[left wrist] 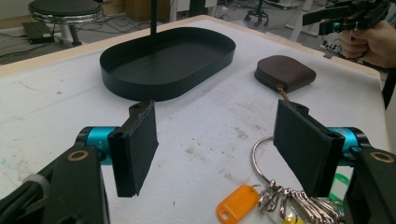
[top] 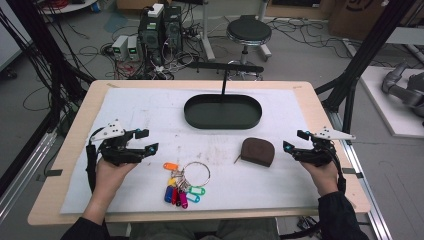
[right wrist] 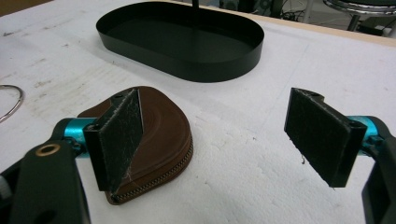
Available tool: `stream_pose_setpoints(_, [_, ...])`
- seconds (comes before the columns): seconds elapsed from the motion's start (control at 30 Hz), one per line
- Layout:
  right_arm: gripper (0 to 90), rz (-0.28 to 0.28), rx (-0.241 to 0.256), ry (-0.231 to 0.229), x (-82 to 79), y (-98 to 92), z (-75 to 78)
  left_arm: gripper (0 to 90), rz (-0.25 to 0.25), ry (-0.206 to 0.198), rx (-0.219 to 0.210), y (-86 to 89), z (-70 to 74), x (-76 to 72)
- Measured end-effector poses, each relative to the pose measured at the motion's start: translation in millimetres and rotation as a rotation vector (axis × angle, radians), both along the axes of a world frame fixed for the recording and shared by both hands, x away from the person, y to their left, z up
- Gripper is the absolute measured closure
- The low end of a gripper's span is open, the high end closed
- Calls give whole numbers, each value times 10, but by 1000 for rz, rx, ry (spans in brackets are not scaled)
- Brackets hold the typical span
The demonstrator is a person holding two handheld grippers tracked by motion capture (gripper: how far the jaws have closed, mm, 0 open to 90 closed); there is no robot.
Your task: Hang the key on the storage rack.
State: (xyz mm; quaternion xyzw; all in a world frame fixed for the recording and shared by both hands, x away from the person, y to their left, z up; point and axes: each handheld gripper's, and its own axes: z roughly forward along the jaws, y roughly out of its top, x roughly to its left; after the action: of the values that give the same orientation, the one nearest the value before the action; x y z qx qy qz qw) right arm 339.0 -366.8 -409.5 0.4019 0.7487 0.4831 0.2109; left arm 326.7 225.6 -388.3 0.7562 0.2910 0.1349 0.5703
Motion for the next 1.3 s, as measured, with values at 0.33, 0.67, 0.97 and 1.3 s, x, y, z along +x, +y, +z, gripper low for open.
stream_pose_setpoints(0.33, [201,-12,3,2,-1,-32,-5,302,-34,24,-1,-119,27,36])
stream_pose_setpoints(0.67, [232,-24,-1,-6,-7,-94,-33,306,-100,53,29,-302,2,27])
stream_pose_setpoints(0.97, [238,-33,-6,-1,1,-98,-42,359,-135,126,108,-591,-128,56])
stream_pose_setpoints(1.3, [245,-30,-13,7,3,-79,-49,397,-137,154,200,-862,-284,64])
